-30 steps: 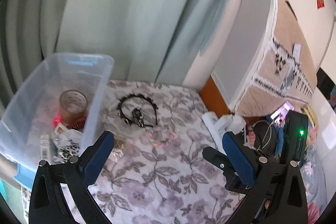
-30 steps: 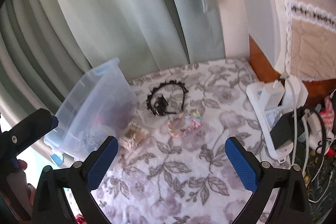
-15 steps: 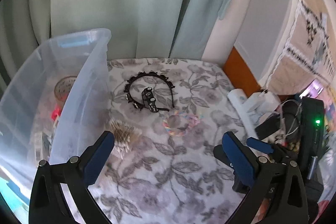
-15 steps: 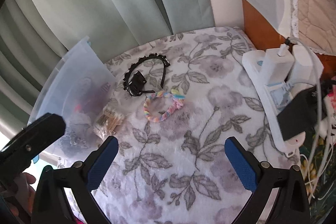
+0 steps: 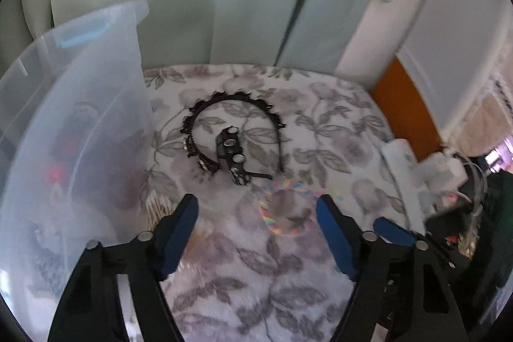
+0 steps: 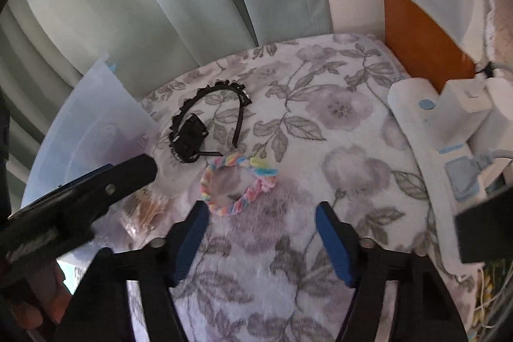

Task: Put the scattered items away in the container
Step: 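Grasp the black toy car with the left gripper while the right grasps the rainbow scrunchie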

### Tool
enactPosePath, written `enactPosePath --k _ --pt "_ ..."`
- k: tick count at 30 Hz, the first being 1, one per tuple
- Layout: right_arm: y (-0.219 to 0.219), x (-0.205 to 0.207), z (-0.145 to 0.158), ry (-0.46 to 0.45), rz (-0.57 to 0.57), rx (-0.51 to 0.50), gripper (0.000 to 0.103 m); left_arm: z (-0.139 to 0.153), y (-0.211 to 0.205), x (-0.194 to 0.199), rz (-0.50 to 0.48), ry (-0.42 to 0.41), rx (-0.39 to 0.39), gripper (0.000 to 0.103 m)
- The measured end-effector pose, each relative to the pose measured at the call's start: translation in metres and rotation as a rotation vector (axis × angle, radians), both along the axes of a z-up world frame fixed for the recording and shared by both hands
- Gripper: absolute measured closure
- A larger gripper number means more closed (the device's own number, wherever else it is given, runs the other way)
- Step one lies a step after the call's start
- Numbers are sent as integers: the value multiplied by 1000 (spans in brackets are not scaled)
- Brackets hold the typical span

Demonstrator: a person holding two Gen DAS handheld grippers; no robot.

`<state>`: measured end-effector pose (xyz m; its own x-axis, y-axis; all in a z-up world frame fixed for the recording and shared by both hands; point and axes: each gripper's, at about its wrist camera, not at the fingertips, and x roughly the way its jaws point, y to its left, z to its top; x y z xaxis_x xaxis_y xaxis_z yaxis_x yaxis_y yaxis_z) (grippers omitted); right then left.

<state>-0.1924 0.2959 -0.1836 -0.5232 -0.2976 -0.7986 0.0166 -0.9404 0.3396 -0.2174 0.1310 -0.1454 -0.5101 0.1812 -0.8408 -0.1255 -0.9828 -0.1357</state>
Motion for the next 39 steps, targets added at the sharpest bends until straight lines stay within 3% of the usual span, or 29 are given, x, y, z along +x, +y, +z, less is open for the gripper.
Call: enactPosePath --k 4,7,10,16,20,22,31,39 --pt "-3 -14 -14 -22 1 -9 44 -22 -4 -24 27 -31 -16 37" --pt "-5 -23 -22 -27 2 -17 49 -35 -6 -39 36 -45 -11 49" --pt "-7 -30 -29 -33 1 -20 55 -45 -8 -51 42 -57 -8 52" --pt "-11 -37 -35 -18 -8 -13 65 -55 -9 -66 53 -76 -12 65" --pt "-9 -37 -35 -16 -17 -17 80 -55 -10 -68 59 -64 -31 75" --pt "-8 -38 -34 -16 -20 -25 83 -56 -13 -68 68 -63 -33 78" --pt "-10 -24 -16 5 -33 -43 85 -43 -12 -58 58 -47 -17 79" --pt "-1 6 11 31 -77 -55 85 -16 -12 -23 40 -26 21 79"
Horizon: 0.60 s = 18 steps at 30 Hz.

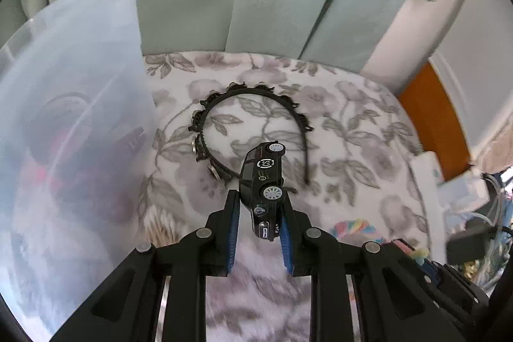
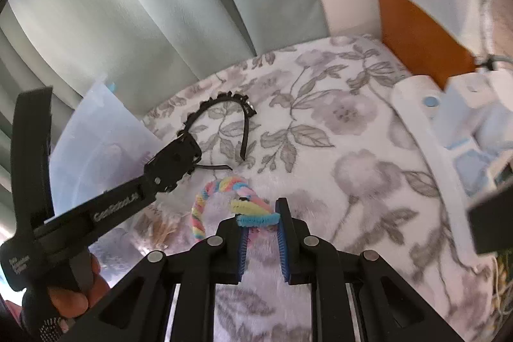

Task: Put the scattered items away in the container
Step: 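Grasp the black toy car with the left gripper while the right grasps the rainbow scrunchie, then carry the toy car and rainbow scrunchie over the clear box with both grippers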

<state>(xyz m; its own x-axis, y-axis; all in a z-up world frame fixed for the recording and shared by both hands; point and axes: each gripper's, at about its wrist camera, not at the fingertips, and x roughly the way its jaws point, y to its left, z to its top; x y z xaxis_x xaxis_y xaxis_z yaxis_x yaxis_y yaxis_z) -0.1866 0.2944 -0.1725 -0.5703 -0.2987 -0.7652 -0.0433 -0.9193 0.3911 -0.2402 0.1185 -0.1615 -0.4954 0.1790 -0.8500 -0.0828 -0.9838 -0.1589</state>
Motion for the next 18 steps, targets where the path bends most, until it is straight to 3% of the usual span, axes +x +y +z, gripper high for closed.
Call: enactPosePath --k 9,18 --pt "4 50 49 70 -51 -19 85 54 -8 67 -58 75 71 79" --pt "-17 84 104 176 -38 -20 85 104 -38 114 -46 171 106 79"
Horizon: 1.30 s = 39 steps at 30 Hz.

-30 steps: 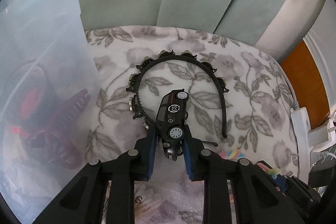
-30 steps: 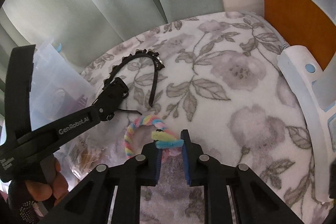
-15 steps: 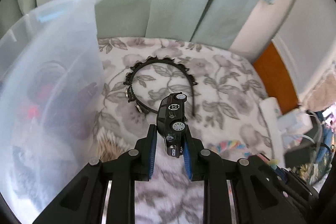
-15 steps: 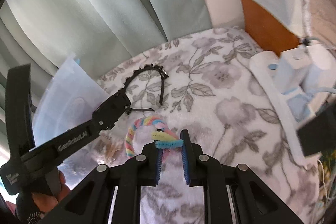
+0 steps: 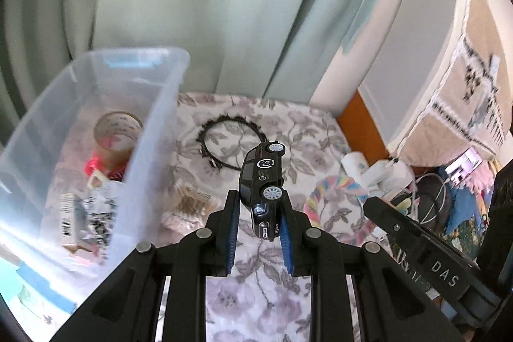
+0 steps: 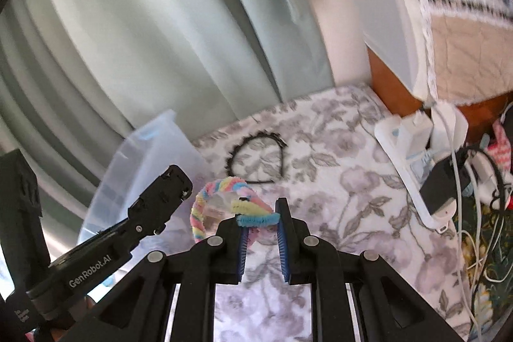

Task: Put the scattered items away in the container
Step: 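Carry the toy car and rainbow scrunchie over the clear box with both grippers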

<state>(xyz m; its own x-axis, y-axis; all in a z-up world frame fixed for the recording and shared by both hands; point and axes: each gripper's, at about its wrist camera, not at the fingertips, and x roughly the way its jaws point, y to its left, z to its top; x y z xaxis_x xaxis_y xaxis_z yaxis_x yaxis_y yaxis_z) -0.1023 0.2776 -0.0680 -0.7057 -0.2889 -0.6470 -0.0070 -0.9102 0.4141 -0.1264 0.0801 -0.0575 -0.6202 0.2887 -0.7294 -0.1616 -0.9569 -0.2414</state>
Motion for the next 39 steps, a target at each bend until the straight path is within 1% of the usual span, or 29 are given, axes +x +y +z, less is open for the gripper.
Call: enactPosePath --k 7,14,20,30,39 --pt "-21 17 45 93 25 2 85 28 -28 22 23 66 25 79" --pt "-43 32 74 152 56 6 85 47 -59 35 67 119 54 79" --pt "-65 41 93 192 94 24 85 55 -92 44 121 142 86 79" --pt "-100 41 105 213 151 54 85 59 -139 53 205 166 123 79" --pt "-133 31 100 188 210 77 85 49 -166 53 255 150 143 79"
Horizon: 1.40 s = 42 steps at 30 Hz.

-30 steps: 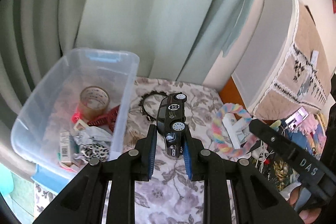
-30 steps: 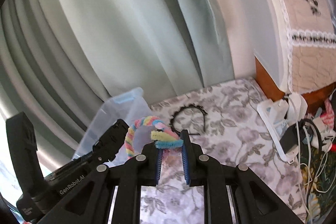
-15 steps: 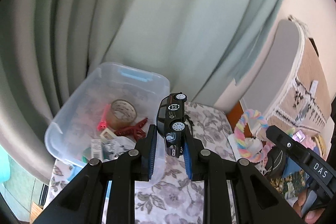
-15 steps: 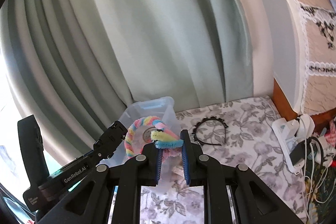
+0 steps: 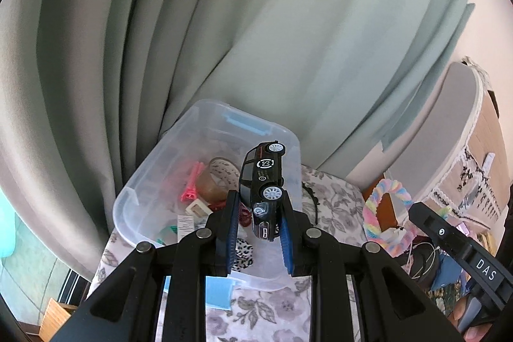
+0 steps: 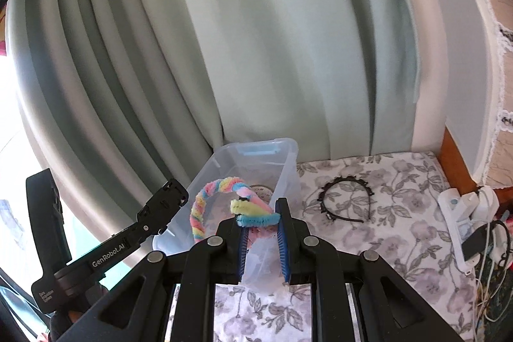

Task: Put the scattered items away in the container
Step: 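Carry the toy car and rainbow scrunchie over the clear box with both grippers, then open both grippers to drop the toy car and scrunchie into the box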

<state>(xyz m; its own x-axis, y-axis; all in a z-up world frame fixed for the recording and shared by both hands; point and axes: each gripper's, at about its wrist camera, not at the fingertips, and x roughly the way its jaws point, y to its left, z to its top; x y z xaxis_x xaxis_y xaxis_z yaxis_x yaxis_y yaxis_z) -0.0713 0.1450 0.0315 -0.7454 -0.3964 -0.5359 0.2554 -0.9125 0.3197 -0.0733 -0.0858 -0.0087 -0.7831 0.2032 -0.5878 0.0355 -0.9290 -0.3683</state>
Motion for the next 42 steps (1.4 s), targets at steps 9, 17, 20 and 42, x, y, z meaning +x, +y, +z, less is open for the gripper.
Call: enactPosePath --k 9,17,20,42 --pt "-28 -14 -9 -34 42 33 85 -11 -22 -3 35 -23 18 79" --pt "-55 -27 -21 -74 86 67 85 -24 -36 -7 54 -48 26 79" --pt "-64 -31 -26 -85 103 79 85 -28 -39 -9 59 -58 28 79" --pt "-93 -52 -62 -184 189 142 55 -41 -42 -17 76 -82 22 39"
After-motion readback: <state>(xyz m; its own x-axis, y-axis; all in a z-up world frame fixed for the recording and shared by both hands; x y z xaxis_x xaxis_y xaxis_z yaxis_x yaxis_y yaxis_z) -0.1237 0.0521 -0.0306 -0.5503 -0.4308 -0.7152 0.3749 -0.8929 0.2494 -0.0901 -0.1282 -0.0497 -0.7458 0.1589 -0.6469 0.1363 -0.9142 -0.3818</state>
